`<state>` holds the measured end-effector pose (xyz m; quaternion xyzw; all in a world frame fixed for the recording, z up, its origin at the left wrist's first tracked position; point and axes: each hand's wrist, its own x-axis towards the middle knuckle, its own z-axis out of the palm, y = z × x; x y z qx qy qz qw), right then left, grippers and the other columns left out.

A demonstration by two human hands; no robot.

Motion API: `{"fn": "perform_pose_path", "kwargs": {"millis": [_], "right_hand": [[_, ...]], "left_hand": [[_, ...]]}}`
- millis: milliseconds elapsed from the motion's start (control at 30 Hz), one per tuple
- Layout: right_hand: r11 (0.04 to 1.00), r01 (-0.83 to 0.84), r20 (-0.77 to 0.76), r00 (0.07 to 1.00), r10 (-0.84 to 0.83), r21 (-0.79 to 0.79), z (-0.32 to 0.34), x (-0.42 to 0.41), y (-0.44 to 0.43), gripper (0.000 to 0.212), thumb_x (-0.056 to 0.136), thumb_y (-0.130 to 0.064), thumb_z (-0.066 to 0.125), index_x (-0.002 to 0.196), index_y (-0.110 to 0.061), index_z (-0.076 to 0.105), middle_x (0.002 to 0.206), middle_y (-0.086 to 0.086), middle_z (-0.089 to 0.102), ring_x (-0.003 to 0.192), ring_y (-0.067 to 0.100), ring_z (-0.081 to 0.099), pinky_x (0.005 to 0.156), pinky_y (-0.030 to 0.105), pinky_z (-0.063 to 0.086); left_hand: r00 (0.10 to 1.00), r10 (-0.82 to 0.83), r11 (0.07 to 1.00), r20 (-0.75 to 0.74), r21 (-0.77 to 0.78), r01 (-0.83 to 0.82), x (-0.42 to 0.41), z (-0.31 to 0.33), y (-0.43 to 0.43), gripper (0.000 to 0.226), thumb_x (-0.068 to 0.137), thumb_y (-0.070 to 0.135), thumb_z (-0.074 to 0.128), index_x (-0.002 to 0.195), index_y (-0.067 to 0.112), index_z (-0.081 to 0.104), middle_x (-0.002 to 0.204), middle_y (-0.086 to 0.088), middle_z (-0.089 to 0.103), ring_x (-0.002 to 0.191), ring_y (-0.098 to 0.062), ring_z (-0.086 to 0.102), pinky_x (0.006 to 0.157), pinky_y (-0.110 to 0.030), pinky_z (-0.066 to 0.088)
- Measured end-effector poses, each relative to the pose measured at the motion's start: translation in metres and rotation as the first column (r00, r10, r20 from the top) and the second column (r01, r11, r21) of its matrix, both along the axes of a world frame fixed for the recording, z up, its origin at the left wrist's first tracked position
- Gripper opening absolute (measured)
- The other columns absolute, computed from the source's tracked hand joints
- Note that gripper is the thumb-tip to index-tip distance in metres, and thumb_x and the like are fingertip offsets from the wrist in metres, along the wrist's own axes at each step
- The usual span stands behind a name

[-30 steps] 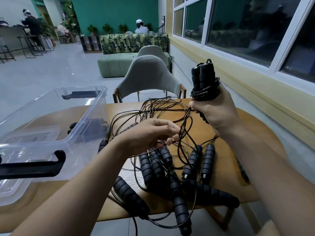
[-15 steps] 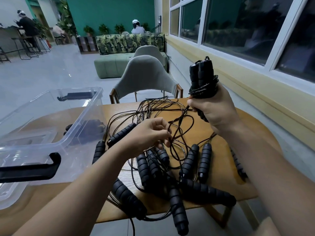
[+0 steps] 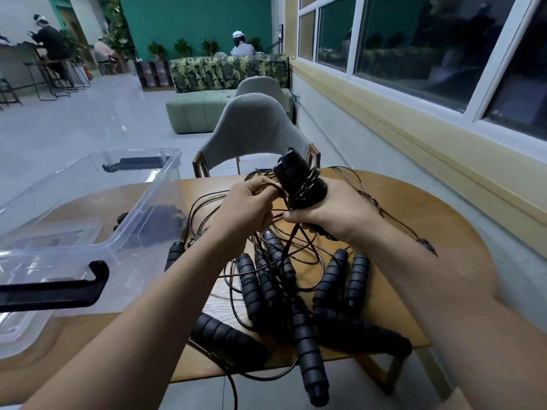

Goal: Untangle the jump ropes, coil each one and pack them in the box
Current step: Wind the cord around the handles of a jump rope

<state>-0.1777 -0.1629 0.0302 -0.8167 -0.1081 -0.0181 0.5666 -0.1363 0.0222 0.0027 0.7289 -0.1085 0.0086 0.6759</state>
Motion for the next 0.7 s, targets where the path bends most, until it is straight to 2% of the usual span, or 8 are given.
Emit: {"fn": "perform_pose_path", "kwargs": {"millis": [100,200,267,367,500,600,700], "right_hand": [[0.996,0.005,-0.024,1.000,-0.003,0.089,-0.002,0.003,0.005,0.024,0.079,0.003,0.087,0.093,-0.005,0.070,0.074,0.002,0.069,0.058,0.007,0.062,0.055,0.022,0.050],[0.998,0.035,0.006,0.999,-0.036,0.047,-0.009,0.004,0.013,0.025,0.076,0.006,0.086,0.090,-0.006,0.069,0.071,0.002,0.066,0.059,0.011,0.058,0.056,0.027,0.047],[0.998,0.068,0.056,0.996,-0.068,0.010,-0.010,0.006,0.013,0.028,0.074,0.002,0.087,0.093,-0.006,0.069,0.075,0.009,0.069,0.065,0.015,0.061,0.061,0.034,0.050],[0.990,0.127,0.119,0.984,-0.134,0.059,-0.003,0.009,0.001,0.028,0.075,-0.004,0.087,0.097,-0.012,0.071,0.084,0.011,0.074,0.073,0.022,0.067,0.072,0.045,0.056],[0.947,0.216,0.145,0.956,-0.254,0.238,0.013,0.010,-0.027,0.023,0.082,0.004,0.082,0.094,-0.013,0.072,0.082,0.009,0.072,0.070,0.018,0.064,0.066,0.037,0.054],[0.916,0.256,0.160,0.935,-0.316,0.309,0.018,0.016,-0.045,0.021,0.083,0.006,0.080,0.090,-0.013,0.072,0.077,0.008,0.068,0.068,0.022,0.060,0.062,0.038,0.051],[0.902,0.283,0.175,0.920,-0.352,0.327,0.017,0.019,-0.054,0.019,0.084,0.004,0.080,0.090,-0.013,0.074,0.078,0.010,0.067,0.072,0.025,0.060,0.067,0.041,0.052]], "left_hand": [[0.997,0.010,0.999,-0.078,-0.039,-0.013,0.000,0.001,0.000,0.028,0.100,0.023,0.066,0.075,0.021,0.052,0.057,0.006,0.032,0.048,-0.014,0.027,0.050,-0.026,0.020],[0.993,-0.006,0.999,-0.114,-0.054,0.000,0.000,0.001,0.003,0.032,0.100,0.020,0.063,0.074,0.022,0.043,0.058,0.005,0.031,0.048,-0.013,0.027,0.046,-0.022,0.021],[0.987,-0.042,0.997,-0.155,-0.064,0.032,0.000,0.001,0.006,0.027,0.099,0.020,0.063,0.078,0.020,0.047,0.060,0.004,0.033,0.048,-0.013,0.030,0.045,-0.022,0.024],[0.963,-0.138,0.989,-0.231,-0.084,0.122,0.000,-0.002,0.016,0.010,0.100,0.020,0.067,0.093,0.015,0.061,0.063,0.003,0.042,0.053,-0.012,0.041,0.049,-0.025,0.035],[0.937,-0.268,0.963,-0.224,-0.027,0.269,-0.001,-0.011,0.028,0.007,0.102,0.016,0.067,0.100,0.010,0.066,0.069,0.001,0.053,0.067,-0.016,0.061,0.067,-0.028,0.052],[0.910,-0.337,0.940,-0.240,-0.036,0.339,-0.001,-0.013,0.034,0.012,0.101,0.017,0.069,0.106,0.007,0.064,0.076,-0.004,0.058,0.079,-0.023,0.066,0.068,-0.027,0.052],[0.887,-0.386,0.917,-0.255,0.002,0.400,0.000,-0.011,0.041,0.013,0.101,0.019,0.069,0.105,0.007,0.067,0.086,-0.008,0.065,0.094,-0.029,0.065,0.072,-0.026,0.052]]}}
